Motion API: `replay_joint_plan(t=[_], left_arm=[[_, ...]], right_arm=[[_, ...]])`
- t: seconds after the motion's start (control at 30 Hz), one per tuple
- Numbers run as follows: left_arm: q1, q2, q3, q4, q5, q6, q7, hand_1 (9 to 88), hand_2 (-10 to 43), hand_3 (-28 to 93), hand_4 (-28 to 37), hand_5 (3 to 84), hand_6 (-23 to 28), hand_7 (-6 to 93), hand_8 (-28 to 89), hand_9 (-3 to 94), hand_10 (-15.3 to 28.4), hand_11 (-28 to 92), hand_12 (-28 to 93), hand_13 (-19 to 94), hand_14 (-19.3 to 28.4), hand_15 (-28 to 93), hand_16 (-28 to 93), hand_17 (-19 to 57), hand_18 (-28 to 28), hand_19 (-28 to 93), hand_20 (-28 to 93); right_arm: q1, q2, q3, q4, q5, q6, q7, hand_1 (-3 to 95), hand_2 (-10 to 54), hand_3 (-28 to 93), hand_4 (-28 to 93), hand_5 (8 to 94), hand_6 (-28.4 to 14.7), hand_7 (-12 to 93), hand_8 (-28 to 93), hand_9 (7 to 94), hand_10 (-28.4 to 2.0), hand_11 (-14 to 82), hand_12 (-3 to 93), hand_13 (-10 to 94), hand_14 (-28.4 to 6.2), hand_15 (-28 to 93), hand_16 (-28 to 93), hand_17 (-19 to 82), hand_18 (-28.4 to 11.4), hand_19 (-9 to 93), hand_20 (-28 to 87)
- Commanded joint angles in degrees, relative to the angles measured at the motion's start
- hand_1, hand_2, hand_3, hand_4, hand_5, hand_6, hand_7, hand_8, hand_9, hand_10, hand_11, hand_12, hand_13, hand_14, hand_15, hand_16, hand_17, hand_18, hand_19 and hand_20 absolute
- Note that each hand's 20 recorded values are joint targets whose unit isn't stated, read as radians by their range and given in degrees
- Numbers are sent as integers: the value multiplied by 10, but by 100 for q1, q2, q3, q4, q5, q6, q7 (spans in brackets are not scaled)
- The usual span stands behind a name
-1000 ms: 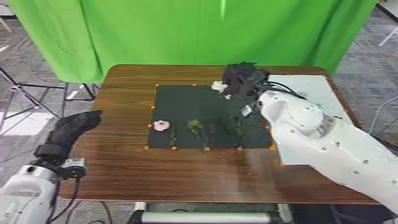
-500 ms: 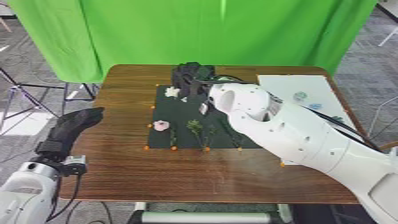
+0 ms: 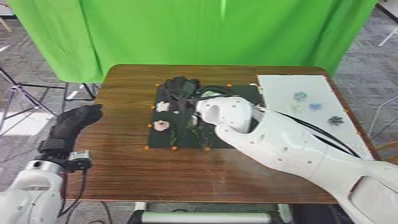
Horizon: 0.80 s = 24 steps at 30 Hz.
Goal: Arrange flowers
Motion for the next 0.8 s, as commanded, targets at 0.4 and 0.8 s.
replay_joint_plan(t=[0.4,0.8], left_arm=[[-303,101,550,118,-409,1416,992,601,275,536,-168,336,52,170,-92,398,134,218,60,377,128,103,-39,190,106,80,183],[-231,72,471,55,-562,1300,927,581,261,546,-148,376,42,194,-99,421,135,232,67,375,130,104,-33,174,105,81,188]], right_arm=[[-148,-360,21,689,-581,-48,-75,656,-95,543,-199,733,18,277,164,888,-75,74,435,909,12,630,335,597,-127,932,572],[-218,-369,199,728,-668,-484,-27,640,-90,557,-190,717,20,272,154,869,-71,61,417,898,9,625,336,584,-130,932,559]])
